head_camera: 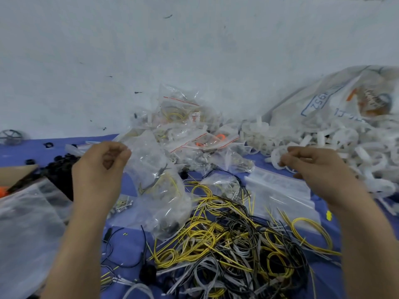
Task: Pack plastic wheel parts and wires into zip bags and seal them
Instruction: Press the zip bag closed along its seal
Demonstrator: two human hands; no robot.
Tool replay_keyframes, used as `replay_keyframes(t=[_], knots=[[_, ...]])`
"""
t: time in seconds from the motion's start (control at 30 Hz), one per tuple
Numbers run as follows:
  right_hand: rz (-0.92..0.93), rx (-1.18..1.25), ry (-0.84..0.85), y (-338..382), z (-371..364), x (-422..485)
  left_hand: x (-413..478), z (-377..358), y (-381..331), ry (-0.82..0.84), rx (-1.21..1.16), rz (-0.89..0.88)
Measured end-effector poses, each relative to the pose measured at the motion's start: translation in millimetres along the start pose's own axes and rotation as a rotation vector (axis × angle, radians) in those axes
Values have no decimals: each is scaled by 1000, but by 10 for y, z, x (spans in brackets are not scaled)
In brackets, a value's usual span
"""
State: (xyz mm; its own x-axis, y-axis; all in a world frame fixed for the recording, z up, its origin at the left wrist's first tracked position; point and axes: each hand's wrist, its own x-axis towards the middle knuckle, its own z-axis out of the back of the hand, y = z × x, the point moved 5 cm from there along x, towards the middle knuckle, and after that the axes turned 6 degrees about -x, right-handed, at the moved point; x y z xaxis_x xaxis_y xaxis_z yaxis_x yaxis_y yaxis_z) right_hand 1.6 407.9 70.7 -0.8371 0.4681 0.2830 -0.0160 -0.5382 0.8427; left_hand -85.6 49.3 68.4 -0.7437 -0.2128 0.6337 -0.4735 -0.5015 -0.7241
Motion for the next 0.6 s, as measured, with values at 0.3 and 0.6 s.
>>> replay_keyframes(t=[0.3, 0.6], knots=[[228, 205, 301, 276, -448, -150, -467, -337, -1049, 559, -130, -452], [395, -50, 256, 314, -561, -129, -407, -115, -985, 629, -131, -317]])
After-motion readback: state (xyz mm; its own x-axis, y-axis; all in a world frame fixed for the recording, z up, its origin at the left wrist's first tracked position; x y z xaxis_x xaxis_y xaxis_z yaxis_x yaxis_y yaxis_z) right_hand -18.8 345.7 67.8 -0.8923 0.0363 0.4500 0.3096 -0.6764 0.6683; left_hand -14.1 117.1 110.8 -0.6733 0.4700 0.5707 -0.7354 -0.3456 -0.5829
